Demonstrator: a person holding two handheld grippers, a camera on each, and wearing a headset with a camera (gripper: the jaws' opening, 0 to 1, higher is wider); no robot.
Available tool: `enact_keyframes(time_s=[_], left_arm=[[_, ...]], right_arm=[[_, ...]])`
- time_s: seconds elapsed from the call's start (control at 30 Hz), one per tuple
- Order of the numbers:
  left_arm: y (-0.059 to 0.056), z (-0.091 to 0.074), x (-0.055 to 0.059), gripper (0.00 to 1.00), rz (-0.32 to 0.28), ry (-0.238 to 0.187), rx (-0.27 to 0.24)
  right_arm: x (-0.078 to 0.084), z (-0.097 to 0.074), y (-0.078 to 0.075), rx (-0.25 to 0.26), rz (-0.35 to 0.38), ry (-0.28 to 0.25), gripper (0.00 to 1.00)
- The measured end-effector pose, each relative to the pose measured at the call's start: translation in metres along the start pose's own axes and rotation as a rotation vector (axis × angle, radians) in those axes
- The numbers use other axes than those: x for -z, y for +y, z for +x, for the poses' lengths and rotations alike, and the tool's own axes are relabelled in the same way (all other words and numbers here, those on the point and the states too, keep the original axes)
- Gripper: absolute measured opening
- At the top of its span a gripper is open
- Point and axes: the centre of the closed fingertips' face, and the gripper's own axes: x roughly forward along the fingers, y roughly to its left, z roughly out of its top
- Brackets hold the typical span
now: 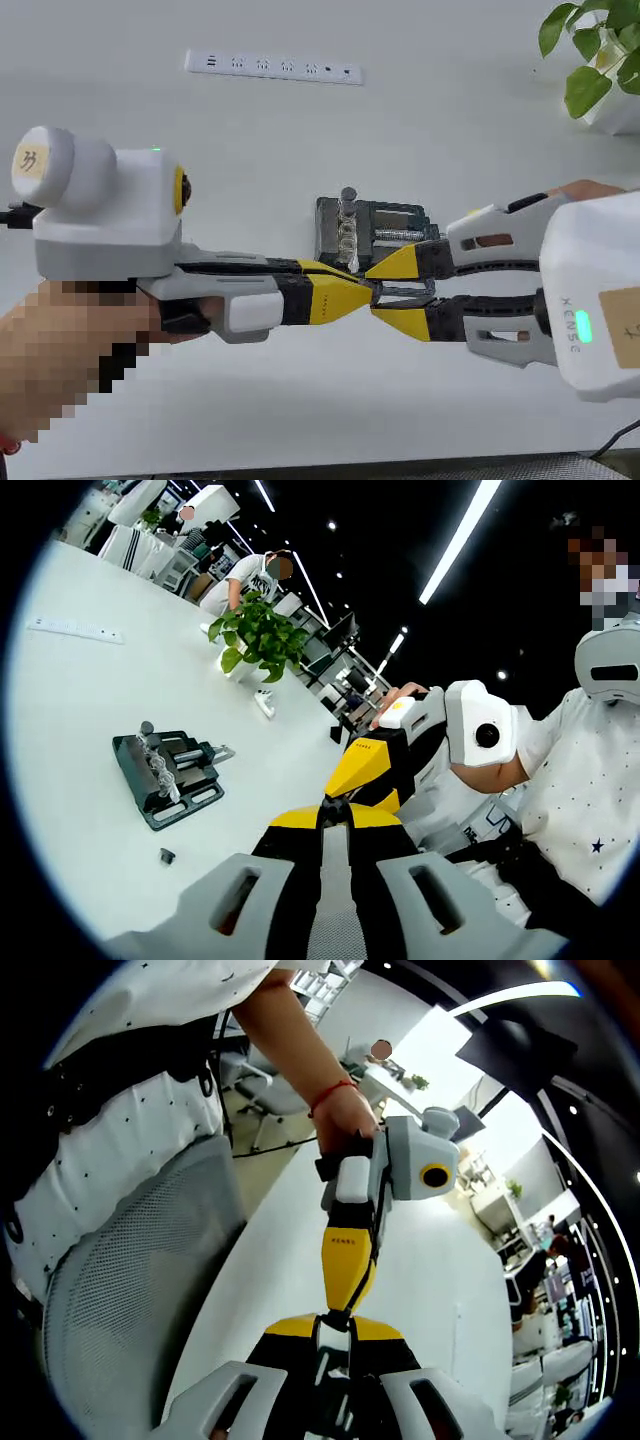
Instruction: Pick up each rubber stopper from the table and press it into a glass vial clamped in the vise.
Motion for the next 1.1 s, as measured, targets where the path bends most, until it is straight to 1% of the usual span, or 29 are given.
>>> enact_keyframes(time_s=[0.13,0.27,0.33,0.47,0.83,1.03,1.1], left_arm=[[-0.001,0.000,-0.001,0.05,-0.013,-0.009,0.007],[-0.001,0.000,0.000,0.05,-0.027,-0.008,0.012],[-0.002,0.000,-0.001,0.05,-0.019,-0.012,0.015],[-0.003,0.000,-0.003,0.04,-0.004,-0.023,0.016],[-0.002,-0.002,-0.008,0.04,-0.009,-0.045,0.022],[-0.002,-0.002,-0.009,0.04,-0.007,-0.048,0.026],[-0.002,-0.002,-0.009,0.04,-0.006,-0.050,0.028]], right_arm=[[-0.001,-0.001,-0.001,0.003,-0.014,0.006,0.07],[-0.001,-0.002,0.000,0.000,-0.029,0.018,0.07],[-0.001,-0.002,0.000,0.001,-0.031,0.018,0.07],[-0.002,-0.003,-0.002,0.013,-0.025,0.017,0.07],[-0.003,-0.005,-0.008,0.045,-0.003,0.010,0.08],[-0.003,-0.007,-0.013,0.071,0.021,0.001,0.14],[-0.002,-0.009,-0.013,0.068,0.035,0.002,0.14]])
